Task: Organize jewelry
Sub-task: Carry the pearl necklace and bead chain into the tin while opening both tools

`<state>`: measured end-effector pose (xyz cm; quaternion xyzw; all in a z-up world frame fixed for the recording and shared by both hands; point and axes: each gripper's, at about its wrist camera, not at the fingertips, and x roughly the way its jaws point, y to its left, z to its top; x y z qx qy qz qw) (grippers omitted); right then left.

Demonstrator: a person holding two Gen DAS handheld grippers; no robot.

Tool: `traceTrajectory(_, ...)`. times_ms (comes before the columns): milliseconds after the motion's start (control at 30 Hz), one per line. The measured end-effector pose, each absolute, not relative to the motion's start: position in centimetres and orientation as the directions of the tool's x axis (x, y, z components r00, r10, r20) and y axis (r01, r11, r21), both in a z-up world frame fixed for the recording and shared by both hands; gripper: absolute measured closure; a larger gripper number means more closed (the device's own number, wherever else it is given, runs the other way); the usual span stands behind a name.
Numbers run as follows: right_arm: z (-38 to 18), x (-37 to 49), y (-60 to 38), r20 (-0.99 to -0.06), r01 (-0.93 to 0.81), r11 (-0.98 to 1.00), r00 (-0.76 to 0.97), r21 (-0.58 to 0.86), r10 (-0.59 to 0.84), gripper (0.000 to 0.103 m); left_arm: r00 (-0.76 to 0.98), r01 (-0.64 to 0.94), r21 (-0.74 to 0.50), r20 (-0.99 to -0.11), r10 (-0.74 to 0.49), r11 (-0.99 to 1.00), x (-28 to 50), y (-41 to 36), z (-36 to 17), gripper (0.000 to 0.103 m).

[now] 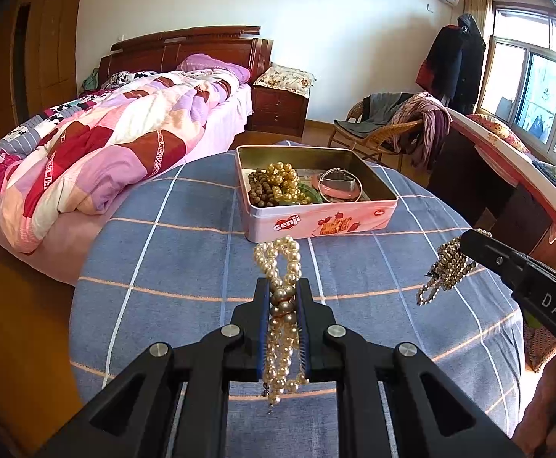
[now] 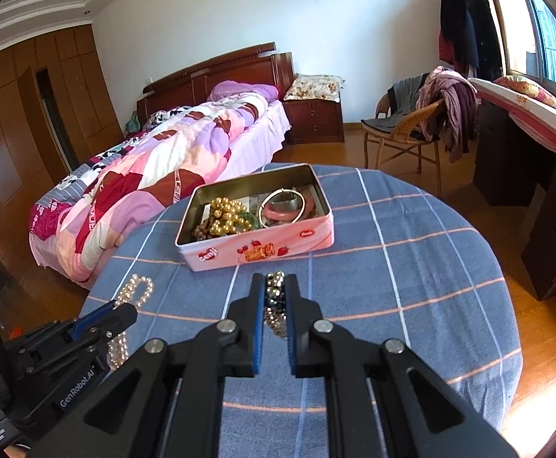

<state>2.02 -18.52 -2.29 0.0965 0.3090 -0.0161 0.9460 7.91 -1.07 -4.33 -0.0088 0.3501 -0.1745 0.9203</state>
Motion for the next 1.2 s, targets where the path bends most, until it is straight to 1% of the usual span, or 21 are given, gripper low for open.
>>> traceTrajectory(167,-2.2,2.0,-18.7,-0.589,0.096,0.980,0.808,0.174,0.025,0.091,0.703,0.314,-0.112,-0.640,-0.311,0.943,7.7,-1.4,-4.3,0.091)
traceTrajectory(433,-2.1,2.0,-18.9,-0.586,0.092,0.979,0.809,0.184,0.034,0.091,0.693,0.317,-0.128,-0.645,-0.321,0.940,7.7,-1.3,-4.4,0.091)
traceTrajectory(567,-2.0,1.9,-18.9,-0.579,0.085,0.977,0.814,0.193,0.043,0.091,0.669,0.350,-0.201,-0.630,-0.395,0.915,7.7,-1.1,-4.1,0.091)
traceTrajectory(633,-1.8,1.9,-19.2,-0.573,0.072,0.973,0.817,0.219,0.069,0.091,0.662,0.358,-0.226,-0.623,-0.417,0.906,7.8,-1.1,-4.0,0.091)
traceTrajectory(800,-0.9,1.9,-19.8,-0.542,0.039,0.966,0.833,0.254,0.109,0.090,0.666,0.371,-0.224,-0.613,-0.426,0.901,8.0,-1.4,-3.6,0.091)
traceTrajectory(900,-0.3,2.3,-19.9,-0.533,0.042,0.967,0.840,0.250,0.101,0.091,0.669,0.376,-0.221,-0.608,-0.429,0.900,8.4,-1.7,-3.5,0.091)
traceTrajectory(1200,-0.4,4.6,-20.1,-0.541,0.057,0.970,0.837,0.237,0.083,0.091,0.689,0.381,-0.206,-0.587,-0.425,0.901,10.7,-1.9,-2.6,0.091)
